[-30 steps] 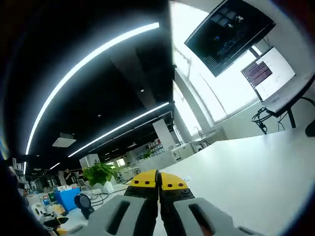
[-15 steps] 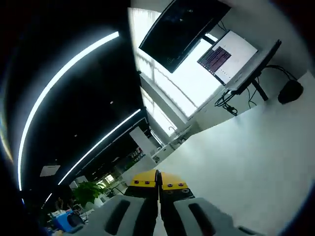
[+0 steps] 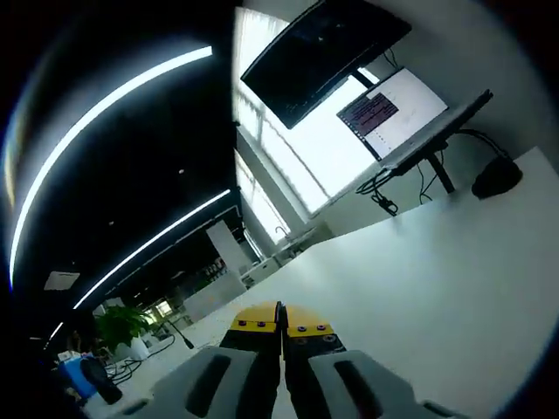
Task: Clip sheet goods on table flip sheet goods clip sheet goods scan sheet goods put sheet goods back to table
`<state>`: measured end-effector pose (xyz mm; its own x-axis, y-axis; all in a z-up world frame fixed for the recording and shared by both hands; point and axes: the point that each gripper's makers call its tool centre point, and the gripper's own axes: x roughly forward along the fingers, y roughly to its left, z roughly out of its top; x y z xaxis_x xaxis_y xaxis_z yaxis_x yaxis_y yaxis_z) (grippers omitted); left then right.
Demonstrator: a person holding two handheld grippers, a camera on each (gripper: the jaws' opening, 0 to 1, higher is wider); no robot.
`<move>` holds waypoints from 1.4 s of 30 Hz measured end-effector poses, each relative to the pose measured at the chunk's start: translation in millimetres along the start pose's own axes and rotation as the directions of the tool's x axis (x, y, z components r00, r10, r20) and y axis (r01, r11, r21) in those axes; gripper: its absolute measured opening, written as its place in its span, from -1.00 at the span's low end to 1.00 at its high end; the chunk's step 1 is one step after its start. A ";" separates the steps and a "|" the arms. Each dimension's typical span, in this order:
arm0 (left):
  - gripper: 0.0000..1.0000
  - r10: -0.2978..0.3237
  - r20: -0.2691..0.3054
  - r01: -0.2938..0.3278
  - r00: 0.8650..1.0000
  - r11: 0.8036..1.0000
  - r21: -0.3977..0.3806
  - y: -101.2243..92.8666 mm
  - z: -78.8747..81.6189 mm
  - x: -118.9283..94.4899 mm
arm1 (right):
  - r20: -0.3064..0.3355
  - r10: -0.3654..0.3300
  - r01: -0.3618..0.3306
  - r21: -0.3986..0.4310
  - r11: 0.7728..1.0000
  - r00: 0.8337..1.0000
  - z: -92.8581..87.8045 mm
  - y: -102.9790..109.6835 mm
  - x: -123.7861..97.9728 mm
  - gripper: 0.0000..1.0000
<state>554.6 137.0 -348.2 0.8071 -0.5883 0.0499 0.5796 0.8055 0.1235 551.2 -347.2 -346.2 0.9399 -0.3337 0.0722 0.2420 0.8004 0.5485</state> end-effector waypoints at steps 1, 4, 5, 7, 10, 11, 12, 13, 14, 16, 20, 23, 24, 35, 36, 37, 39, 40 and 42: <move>0.08 0.000 0.000 0.000 1.000 1.000 0.000 0.0 0.1 -0.1 | -0.006 -0.002 0.002 0.002 1.000 1.000 -1.9 -1.5 0.6 -1.00; 0.08 0.000 0.001 0.000 1.000 1.000 0.000 -0.2 0.4 -0.3 | -0.010 -0.002 0.003 0.017 1.000 1.000 -3.0 -1.2 -0.1 -1.00; 0.08 0.001 0.002 -0.001 1.000 1.000 0.000 -0.2 0.5 -0.3 | -0.009 -0.004 0.005 0.009 1.000 1.000 -2.7 -1.7 -0.4 -1.00; 0.08 0.000 0.002 0.000 1.000 1.000 0.000 -0.3 0.7 -0.4 | -0.014 -0.006 0.007 0.007 1.000 1.000 -3.7 -2.3 -0.2 -1.00; 0.08 0.000 0.002 0.000 1.000 1.000 0.000 -0.5 0.7 -0.5 | -0.011 -0.012 0.012 -0.006 1.000 1.000 -4.1 -2.0 -0.7 -1.00; 0.08 0.000 0.001 0.000 1.000 1.000 0.000 -0.5 0.5 -0.5 | -0.010 -0.012 0.012 -0.012 1.000 1.000 -4.6 -1.2 -0.9 -1.00; 0.08 0.000 0.000 0.000 1.000 1.000 0.000 -0.6 0.4 -0.5 | -0.010 -0.012 0.011 -0.019 1.000 1.000 -5.2 -0.3 -1.4 -1.00; 0.08 0.000 0.000 0.000 1.000 1.000 0.000 -0.7 0.2 -0.4 | -0.008 -0.013 0.013 -0.033 0.999 1.000 -5.1 -0.2 -1.8 -1.00; 0.08 -0.001 -0.001 0.001 1.000 1.000 0.001 -0.8 0.0 -0.4 | -0.010 -0.016 0.016 -0.032 0.999 1.000 -5.2 -1.4 -1.5 -1.00; 0.08 0.000 -0.001 0.000 1.000 1.000 0.001 -0.7 0.2 -0.4 | -0.021 -0.024 0.023 -0.027 0.999 0.999 -7.0 -3.8 -2.1 -1.00; 0.08 0.000 0.000 0.000 1.000 1.000 0.001 -0.8 0.4 -0.4 | -0.037 -0.046 0.045 -0.028 0.999 0.998 -9.0 -11.2 -1.4 -1.00; 0.08 -0.001 0.000 0.001 1.000 1.000 0.001 -0.9 0.2 -0.2 | -0.029 -0.038 0.038 -0.017 0.999 0.999 -7.1 -9.1 -0.5 -0.77; 0.08 -0.001 0.000 0.001 1.000 1.000 0.001 -0.8 0.3 -0.2 | -0.019 -0.035 0.034 -0.032 0.999 0.999 -5.4 -7.2 -0.3 -0.66; 0.08 0.000 0.002 0.000 1.000 1.000 0.000 -0.6 0.7 -0.2 | 0.042 0.053 -0.050 -0.076 0.996 0.998 2.4 18.1 0.8 0.61; 0.08 0.000 0.002 0.000 1.000 1.000 0.000 -0.6 0.7 -0.1 | 0.042 0.065 -0.061 -0.094 0.994 0.997 3.1 21.7 0.5 0.63; 0.08 0.000 0.002 0.000 1.000 1.000 0.000 -0.6 0.6 -0.1 | 0.046 0.068 -0.063 -0.106 0.992 0.997 4.2 23.9 0.1 0.67; 0.08 0.001 0.001 -0.001 1.000 1.000 0.002 -0.5 0.4 0.1 | 0.055 0.081 -0.072 -0.141 0.987 0.995 6.5 28.8 -0.7 0.73; 0.08 0.001 0.001 -0.001 1.000 1.000 0.001 -0.4 0.2 0.1 | 0.054 0.092 -0.082 -0.158 0.984 0.994 6.8 31.9 -0.9 0.73; 0.08 0.002 -0.001 -0.002 1.000 1.000 0.002 -0.4 0.1 0.2 | 0.038 0.097 -0.087 -0.210 0.974 0.995 5.6 35.8 -0.1 0.76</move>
<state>554.5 136.6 -348.2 0.8082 -0.5869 0.0493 0.5780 0.8064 0.1252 558.5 -321.3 -321.9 0.9490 -0.2736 0.1568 0.2050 0.9130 0.3526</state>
